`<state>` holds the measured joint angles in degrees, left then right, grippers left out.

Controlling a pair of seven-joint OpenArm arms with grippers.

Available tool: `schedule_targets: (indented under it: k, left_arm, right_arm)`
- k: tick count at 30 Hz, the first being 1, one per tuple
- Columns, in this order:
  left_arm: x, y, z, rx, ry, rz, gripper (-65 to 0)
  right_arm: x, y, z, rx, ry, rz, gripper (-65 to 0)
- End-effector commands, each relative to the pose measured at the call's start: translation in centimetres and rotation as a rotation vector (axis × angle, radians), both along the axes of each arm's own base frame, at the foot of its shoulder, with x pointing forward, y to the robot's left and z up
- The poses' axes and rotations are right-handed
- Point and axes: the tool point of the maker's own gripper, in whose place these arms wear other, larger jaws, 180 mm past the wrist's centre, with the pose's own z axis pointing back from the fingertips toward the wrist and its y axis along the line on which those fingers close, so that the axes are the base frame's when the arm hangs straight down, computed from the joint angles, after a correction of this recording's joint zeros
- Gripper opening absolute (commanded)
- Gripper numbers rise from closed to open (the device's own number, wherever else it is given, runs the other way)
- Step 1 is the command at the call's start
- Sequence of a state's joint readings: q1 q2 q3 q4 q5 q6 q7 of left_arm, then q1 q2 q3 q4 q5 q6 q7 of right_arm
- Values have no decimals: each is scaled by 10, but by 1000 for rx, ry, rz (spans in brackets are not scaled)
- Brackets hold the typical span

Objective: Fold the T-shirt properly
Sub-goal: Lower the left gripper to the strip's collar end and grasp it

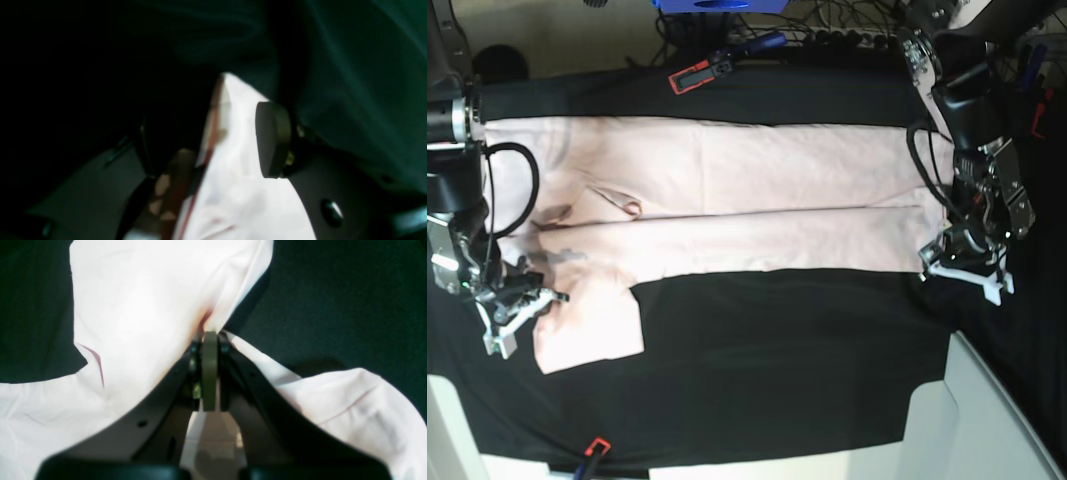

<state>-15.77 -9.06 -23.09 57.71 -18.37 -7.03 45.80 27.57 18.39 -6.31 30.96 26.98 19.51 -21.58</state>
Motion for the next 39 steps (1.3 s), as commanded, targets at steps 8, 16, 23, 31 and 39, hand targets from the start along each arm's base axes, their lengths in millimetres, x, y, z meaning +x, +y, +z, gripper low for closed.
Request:
schedule_targets:
  k: [8, 16, 23, 31, 39]
  left_arm:
    - [37, 9, 0, 47, -9, -4, -250]
    - [37, -8, -25, 69, 24, -39, -252]
    - [30, -22, -33, 36, 59, -54, -489]
    - [28, -24, -35, 27, 69, -54, -568]
    - [24, -2, 6, 112, 32, -56, -593]
  right_arm:
    - [20, -8, 23, -5, -70, -8, -650]
    - [22, -9, 25, -6, -75, -8, -650]
    - [22, -9, 25, -6, -75, -8, -650]
    - [22, -9, 25, -6, -75, -8, -650]
    - [23, -9, 26, -6, -76, -8, -650]
